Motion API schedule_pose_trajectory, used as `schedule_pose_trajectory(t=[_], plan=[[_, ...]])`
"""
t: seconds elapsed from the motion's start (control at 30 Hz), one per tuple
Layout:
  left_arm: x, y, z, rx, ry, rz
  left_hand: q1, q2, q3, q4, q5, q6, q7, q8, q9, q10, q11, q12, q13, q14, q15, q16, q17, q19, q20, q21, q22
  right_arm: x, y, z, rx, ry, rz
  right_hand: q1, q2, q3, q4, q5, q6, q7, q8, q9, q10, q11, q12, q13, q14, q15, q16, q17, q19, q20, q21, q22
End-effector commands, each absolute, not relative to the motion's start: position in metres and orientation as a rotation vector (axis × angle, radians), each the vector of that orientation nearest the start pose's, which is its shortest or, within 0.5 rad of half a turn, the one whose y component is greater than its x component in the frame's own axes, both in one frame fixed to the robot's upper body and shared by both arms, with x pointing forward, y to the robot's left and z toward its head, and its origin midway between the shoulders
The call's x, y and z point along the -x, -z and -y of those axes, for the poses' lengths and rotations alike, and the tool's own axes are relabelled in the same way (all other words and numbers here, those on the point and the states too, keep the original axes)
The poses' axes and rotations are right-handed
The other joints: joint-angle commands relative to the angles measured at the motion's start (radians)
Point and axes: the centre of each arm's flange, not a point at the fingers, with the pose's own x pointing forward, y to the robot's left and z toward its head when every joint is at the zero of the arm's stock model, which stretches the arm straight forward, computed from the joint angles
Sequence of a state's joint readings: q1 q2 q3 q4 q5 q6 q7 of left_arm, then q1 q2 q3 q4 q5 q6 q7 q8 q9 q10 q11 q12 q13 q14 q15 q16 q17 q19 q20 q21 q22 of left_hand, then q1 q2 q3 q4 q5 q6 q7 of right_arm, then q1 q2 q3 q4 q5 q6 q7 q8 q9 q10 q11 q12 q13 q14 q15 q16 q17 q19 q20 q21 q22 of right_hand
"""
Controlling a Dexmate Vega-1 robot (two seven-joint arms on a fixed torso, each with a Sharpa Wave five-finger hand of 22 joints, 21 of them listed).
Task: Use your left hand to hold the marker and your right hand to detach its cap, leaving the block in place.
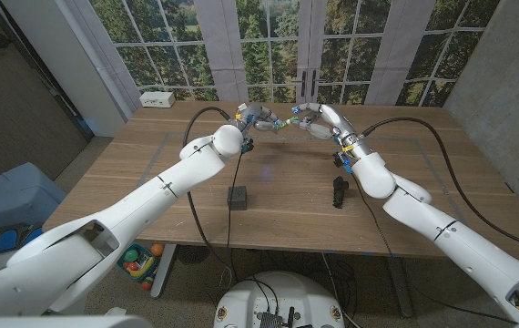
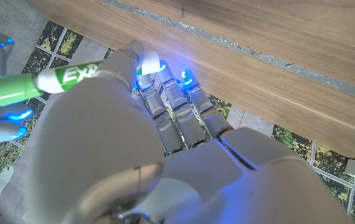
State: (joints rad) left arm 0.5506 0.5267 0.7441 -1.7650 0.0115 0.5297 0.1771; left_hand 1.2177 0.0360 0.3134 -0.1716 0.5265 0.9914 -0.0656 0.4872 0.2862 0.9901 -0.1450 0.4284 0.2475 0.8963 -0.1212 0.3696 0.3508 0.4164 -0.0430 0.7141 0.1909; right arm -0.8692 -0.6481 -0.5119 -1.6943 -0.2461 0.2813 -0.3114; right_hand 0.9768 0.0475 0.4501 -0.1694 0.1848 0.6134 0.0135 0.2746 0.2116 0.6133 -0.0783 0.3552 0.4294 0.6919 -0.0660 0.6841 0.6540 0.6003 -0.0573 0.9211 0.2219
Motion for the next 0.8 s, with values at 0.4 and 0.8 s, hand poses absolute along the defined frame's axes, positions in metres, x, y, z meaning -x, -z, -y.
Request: schedule_pose_trajectory(t=[0.4, 0.8], plan=[[-0.612, -0.076, -0.108, -0.797, 0.112, 0.520, 0.015, 0.023, -0.002, 0.007, 0.016, 0.041, 0.042, 0.006, 0.148, 0.255, -0.055, -0.004, 0.355, -0.003, -0.122, -0.004, 0.004, -0.005, -0.061, 0.008, -0.001, -0.567, -0.029, 0.167, 0.846, -0.115, 1.048, 0.069, 0.002, 0.015, -0.016, 0.003, 0.045, -0.005, 0.020, 0.006, 0.037, -0.006, 0.018, 0.018, 0.038, -0.164, -0.004, 0.011, 0.017, -0.094, 0.040, 0.008], [-0.610, -0.075, -0.112, -0.796, 0.107, 0.506, 0.016, 0.024, -0.006, 0.007, 0.020, 0.038, 0.043, 0.007, 0.151, 0.253, -0.055, -0.009, 0.362, 0.010, -0.122, 0.000, 0.010, -0.009, -0.060, 0.011, -0.001, -0.573, -0.031, 0.166, 0.825, -0.136, 1.068, 0.221, 0.026, 0.032, -0.009, 0.004, 0.181, -0.047, 0.068, 0.014, 0.173, -0.024, 0.071, 0.064, 0.168, -0.170, 0.000, 0.048, 0.047, -0.148, 0.175, 0.026]])
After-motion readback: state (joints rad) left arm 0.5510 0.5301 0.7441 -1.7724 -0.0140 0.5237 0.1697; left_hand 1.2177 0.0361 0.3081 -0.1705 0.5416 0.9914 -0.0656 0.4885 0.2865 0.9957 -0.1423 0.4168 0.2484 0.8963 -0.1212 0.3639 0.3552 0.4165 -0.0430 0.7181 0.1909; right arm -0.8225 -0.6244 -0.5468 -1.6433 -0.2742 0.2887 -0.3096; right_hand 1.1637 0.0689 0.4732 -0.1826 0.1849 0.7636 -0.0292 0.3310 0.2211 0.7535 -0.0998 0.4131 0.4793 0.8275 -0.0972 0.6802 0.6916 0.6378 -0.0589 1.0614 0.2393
